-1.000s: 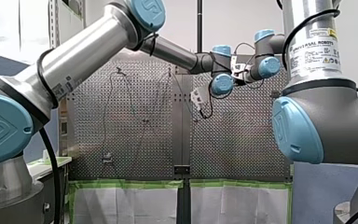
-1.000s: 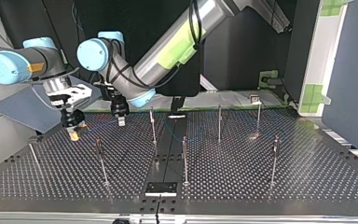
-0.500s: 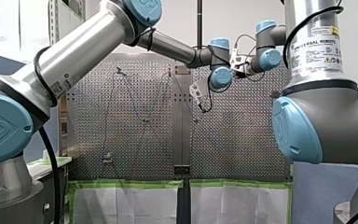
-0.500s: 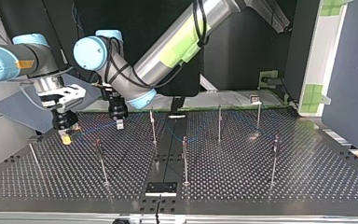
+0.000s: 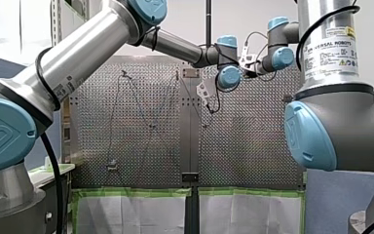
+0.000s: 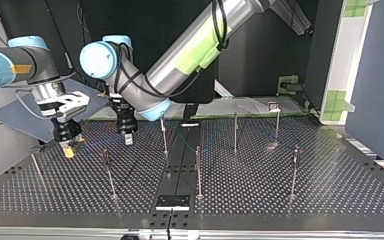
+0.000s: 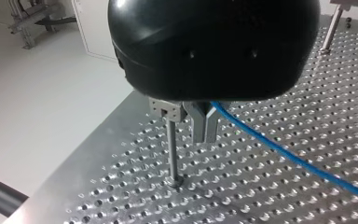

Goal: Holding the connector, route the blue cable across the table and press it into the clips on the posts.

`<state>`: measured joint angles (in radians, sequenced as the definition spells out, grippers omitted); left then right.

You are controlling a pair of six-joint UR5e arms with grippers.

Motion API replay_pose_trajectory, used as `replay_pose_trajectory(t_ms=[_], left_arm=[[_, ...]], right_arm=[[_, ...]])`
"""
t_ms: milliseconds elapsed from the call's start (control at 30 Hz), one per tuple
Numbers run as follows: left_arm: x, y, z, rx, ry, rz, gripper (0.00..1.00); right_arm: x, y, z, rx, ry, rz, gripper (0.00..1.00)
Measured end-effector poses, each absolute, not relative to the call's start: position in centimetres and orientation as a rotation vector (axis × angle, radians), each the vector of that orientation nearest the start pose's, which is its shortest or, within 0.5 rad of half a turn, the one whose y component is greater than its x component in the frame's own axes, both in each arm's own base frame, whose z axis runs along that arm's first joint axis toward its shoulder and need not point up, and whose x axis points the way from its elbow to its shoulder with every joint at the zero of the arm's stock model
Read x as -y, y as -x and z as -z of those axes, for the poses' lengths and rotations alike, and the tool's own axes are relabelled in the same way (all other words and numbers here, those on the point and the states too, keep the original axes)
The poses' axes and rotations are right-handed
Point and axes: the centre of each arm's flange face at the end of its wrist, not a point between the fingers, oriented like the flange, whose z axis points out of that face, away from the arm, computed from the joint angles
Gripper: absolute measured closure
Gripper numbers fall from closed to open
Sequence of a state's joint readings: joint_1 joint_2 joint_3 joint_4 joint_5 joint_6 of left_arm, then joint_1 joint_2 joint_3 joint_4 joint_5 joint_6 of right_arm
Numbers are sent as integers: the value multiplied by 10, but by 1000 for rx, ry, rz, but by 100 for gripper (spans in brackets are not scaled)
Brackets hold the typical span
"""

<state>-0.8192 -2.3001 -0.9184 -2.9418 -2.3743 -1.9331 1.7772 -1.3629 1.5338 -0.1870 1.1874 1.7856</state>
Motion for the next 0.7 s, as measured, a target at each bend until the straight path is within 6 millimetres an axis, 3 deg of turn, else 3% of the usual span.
replay_pose_trajectory(t_ms=[400,700], left_arm=[[598,-486,-372,-1377,318,426,100],[583,-517,-376,-1334,302,422,100]], right_arm=[[522,-285,-418,1048,-1567,-1789,100],[526,-282,-419,1043,-1556,-1789,100]])
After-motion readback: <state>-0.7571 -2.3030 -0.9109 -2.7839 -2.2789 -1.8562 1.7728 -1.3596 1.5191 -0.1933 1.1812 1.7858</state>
